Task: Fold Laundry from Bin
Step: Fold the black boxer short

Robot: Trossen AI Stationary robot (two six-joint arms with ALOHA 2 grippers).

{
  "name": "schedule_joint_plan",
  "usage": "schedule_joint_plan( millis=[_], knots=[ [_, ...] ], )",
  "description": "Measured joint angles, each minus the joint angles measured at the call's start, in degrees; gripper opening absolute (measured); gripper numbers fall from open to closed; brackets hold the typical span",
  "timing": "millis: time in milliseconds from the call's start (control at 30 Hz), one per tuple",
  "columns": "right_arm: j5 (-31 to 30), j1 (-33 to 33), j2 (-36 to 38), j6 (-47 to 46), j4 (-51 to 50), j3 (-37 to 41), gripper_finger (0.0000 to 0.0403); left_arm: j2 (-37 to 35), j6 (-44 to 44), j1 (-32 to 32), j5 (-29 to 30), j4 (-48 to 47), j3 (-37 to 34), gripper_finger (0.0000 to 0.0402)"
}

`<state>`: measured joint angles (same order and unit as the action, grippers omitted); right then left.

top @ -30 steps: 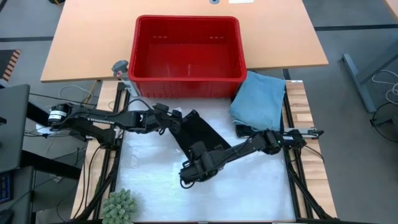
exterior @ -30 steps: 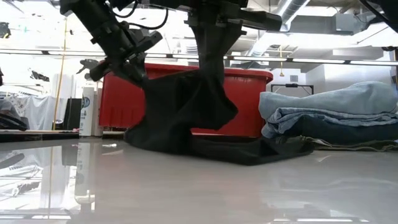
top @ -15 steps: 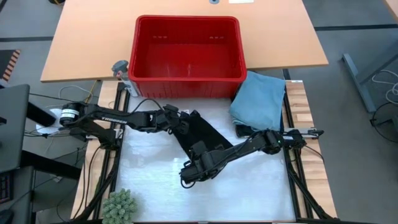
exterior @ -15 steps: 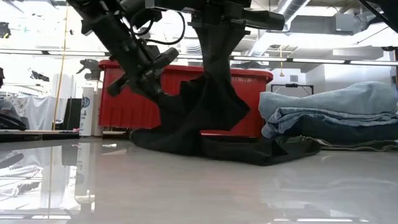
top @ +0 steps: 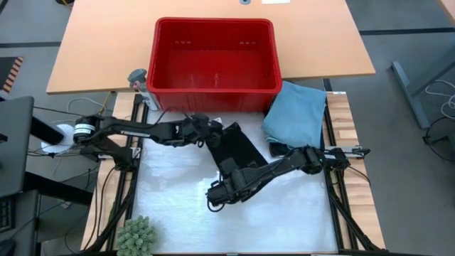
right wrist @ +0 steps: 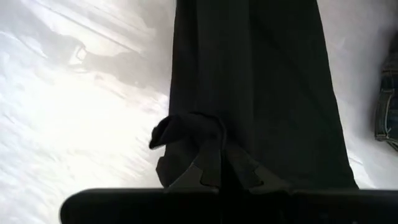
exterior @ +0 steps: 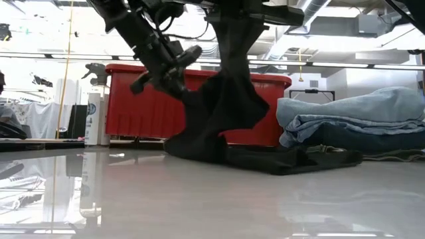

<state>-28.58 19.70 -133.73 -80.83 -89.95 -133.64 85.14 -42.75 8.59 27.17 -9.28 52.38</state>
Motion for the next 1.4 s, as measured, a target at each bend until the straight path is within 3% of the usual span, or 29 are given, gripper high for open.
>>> schedule_joint_plan(
  millis=[467, 700, 1000, 1300, 1400],
  knots=[
    [0.25, -0.70, 0.00, 1.79, 0.24, 0.00, 0.0021, 7.85, -0.32, 1.12, -0.91, 9.25, 0.07, 0.0011],
    [0.27, -0.70, 0.02, 2.36, 0.82, 0.00, 0.0021, 7.94, 2.24, 2.53, 3.78, 9.74, 0.07, 0.0011],
    [1.17, -1.18, 0.02, 4.67, 2.65, 0.00, 0.0021, 7.94, 3.09, 2.95, 1.80, 9.95, 0.07, 0.0014],
    [1.67, -1.86, 0.04, 6.28, 3.41, 0.00, 0.0021, 10.14, 7.98, 2.92, 1.68, 12.94, 0.09, 0.0058],
    [1.79, -2.10, 0.04, 6.31, 3.59, 0.00, 0.0021, 12.21, 10.13, 2.94, -1.28, 14.12, 0.13, 0.0081]
  ],
)
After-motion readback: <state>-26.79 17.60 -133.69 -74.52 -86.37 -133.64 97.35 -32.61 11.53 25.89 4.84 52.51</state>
